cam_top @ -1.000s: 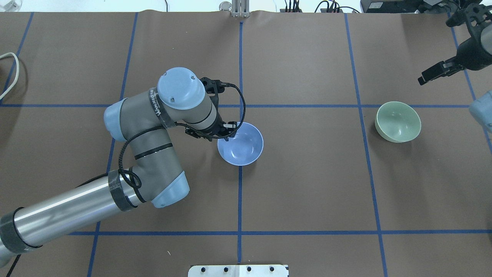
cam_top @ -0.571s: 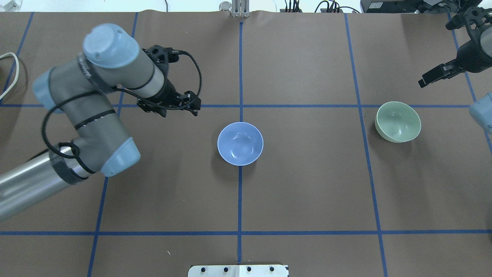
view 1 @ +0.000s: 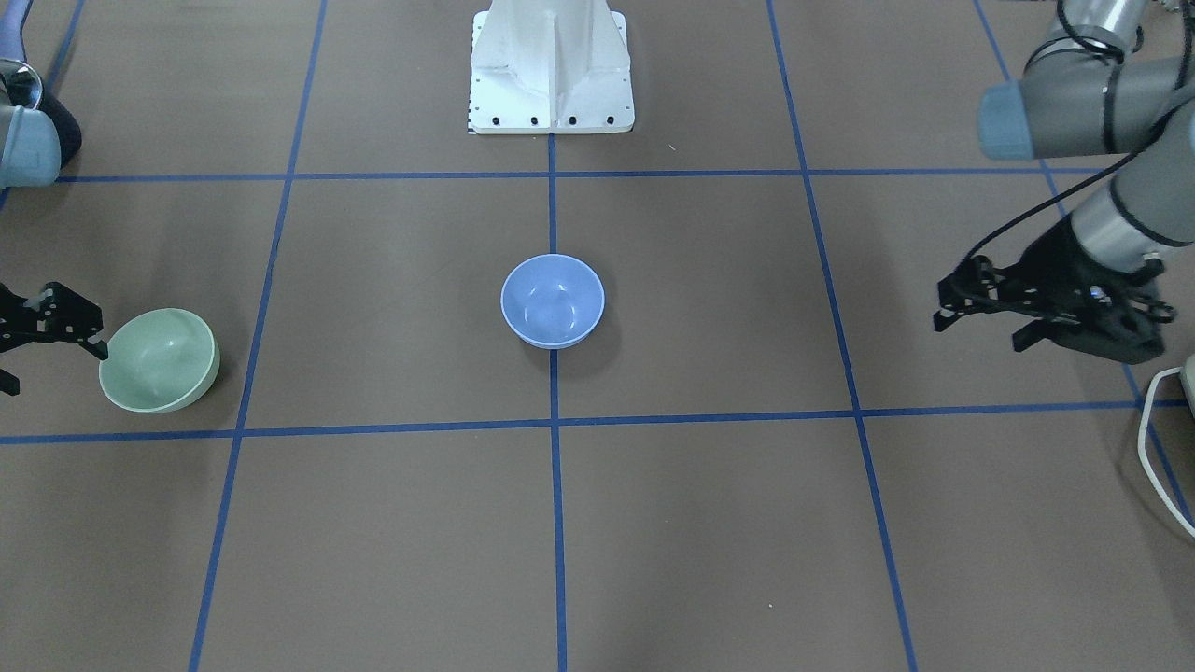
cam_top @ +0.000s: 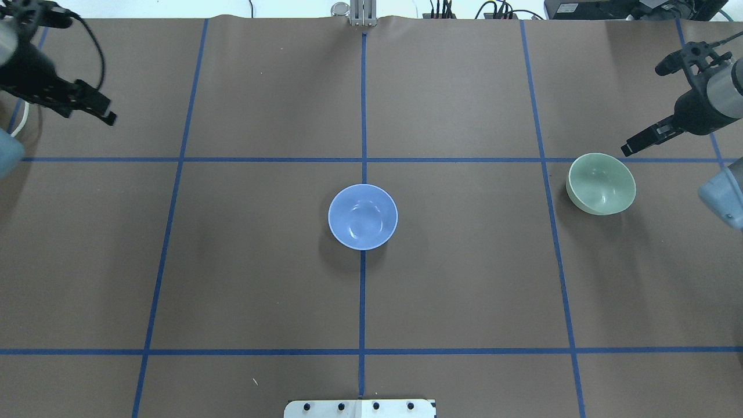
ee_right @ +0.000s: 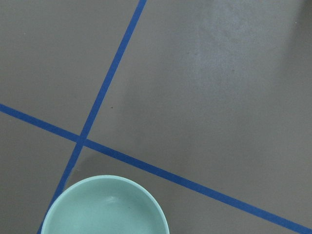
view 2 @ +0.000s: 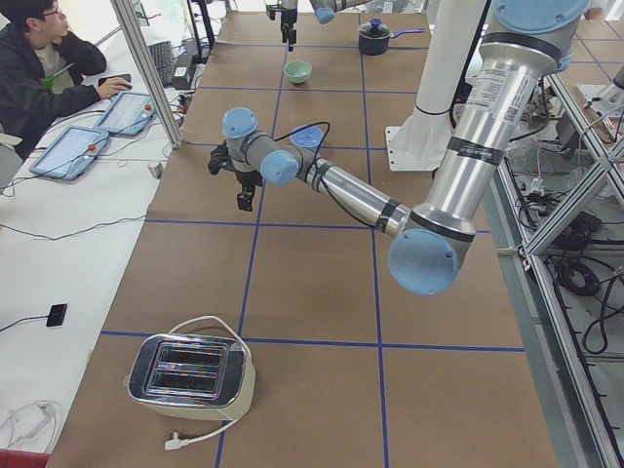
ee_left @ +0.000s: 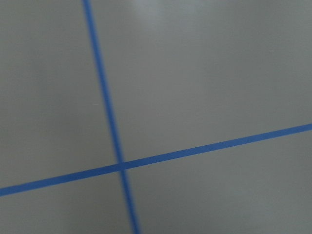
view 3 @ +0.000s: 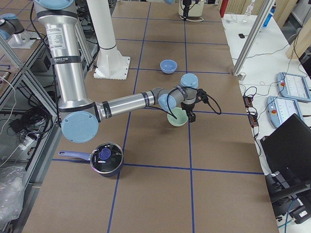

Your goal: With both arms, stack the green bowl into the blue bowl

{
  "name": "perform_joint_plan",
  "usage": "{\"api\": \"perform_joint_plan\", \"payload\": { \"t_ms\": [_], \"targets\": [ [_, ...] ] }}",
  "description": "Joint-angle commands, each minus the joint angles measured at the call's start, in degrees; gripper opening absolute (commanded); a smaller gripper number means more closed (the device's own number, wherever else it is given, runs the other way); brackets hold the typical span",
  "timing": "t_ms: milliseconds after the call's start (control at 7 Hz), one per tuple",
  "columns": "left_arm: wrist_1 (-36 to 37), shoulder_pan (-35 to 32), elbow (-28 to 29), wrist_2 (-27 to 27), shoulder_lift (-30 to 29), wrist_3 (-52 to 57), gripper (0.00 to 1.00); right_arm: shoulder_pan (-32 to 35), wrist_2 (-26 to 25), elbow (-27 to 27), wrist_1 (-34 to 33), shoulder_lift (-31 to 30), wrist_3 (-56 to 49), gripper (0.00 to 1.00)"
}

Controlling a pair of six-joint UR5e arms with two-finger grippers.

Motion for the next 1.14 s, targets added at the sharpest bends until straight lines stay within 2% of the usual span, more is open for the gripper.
{"api": "perform_joint_plan", "payload": {
  "t_ms": [0,143,286,429,571,714,857,1000],
  "targets": [
    [16.2,-13.1,0.5,-0.7,3.6,26.7,0.98,-1.9,-1.5,-0.2,0.7,-1.0,0.1,1.0],
    [24.4,-18.6,1.6,-0.3,3.5,39.2,0.98,-3.1,-2.8,-0.9,0.7,-1.3,0.1,0.99],
    [26.5,-23.6,4.9,-0.2,3.7,46.1,0.98,-3.8,-3.5,-2.5,0.8,-1.1,0.1,0.98],
    [25.9,-27.7,7.5,0.6,5.7,49.8,0.98,-4.6,-4.5,-4.2,0.8,-0.6,0.1,0.95],
    [24.7,-28.9,7.4,2.6,6.9,51.0,0.98,-5.5,-5.4,-5.7,2.1,-0.3,0.1,0.94],
    [23.4,-29.0,7.2,2.6,8.3,51.0,0.98,-5.7,-5.3,-8.6,6.0,-0.3,0.4,0.83],
    [23.0,-29.0,7.1,2.7,8.7,50.9,0.98,-5.8,-4.7,-8.9,7.1,0.0,0.5,0.38],
    [22.9,-29.0,7.0,2.6,9.2,50.8,0.98,-5.8,-4.7,-9.0,6.9,0.1,0.5,0.0]
  ]
}}
